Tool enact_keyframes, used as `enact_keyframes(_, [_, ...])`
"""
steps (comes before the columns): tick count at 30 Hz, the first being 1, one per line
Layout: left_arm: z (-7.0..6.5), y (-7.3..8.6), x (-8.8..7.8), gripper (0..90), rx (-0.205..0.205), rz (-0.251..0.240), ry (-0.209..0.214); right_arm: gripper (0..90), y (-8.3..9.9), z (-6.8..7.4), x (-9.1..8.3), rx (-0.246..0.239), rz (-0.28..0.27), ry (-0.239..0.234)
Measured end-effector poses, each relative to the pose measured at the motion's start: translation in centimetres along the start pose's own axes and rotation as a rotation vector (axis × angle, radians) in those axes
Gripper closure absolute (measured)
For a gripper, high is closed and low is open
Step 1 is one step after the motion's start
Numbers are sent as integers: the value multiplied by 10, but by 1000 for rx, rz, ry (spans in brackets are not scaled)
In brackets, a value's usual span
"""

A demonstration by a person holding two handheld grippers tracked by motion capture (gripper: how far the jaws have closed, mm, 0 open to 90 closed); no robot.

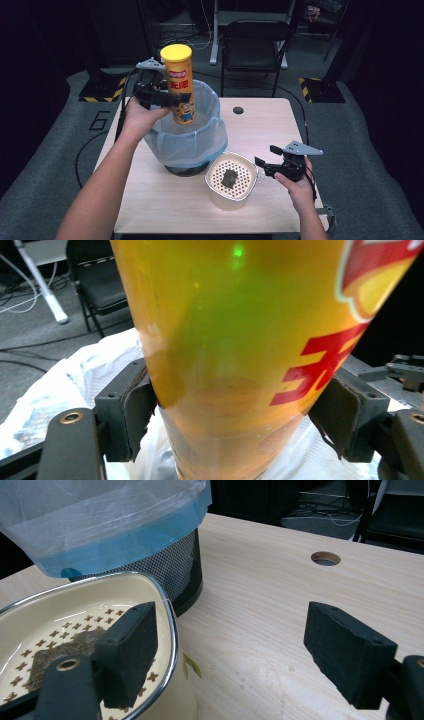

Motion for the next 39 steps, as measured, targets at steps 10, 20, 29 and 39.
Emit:
enact_keyframes(10, [8, 7, 5, 192, -10, 15, -24, 212, 1, -4, -3, 14, -18, 0])
enact_keyframes(20, [15, 15, -16, 47, -21, 2, -24, 212, -3, 0, -1, -2, -17, -1])
enact_keyframes(29, [19, 22, -52, 210, -29, -28, 15, 212, -5, 4, 1, -6, -12, -7])
enact_keyframes(39, [29, 43, -86, 259, -46, -42, 25, 211, -2, 1, 1, -4, -9, -2])
Point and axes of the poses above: each handheld gripper's, and its own axes: x roughly forward along the jaws, y roughly out of its underside, z roughly to its left, the point moved 7 cm from there along x, roughly forward along the jaws, and after that the axes turned 13 degrees about -x, right-handed, at the moved point
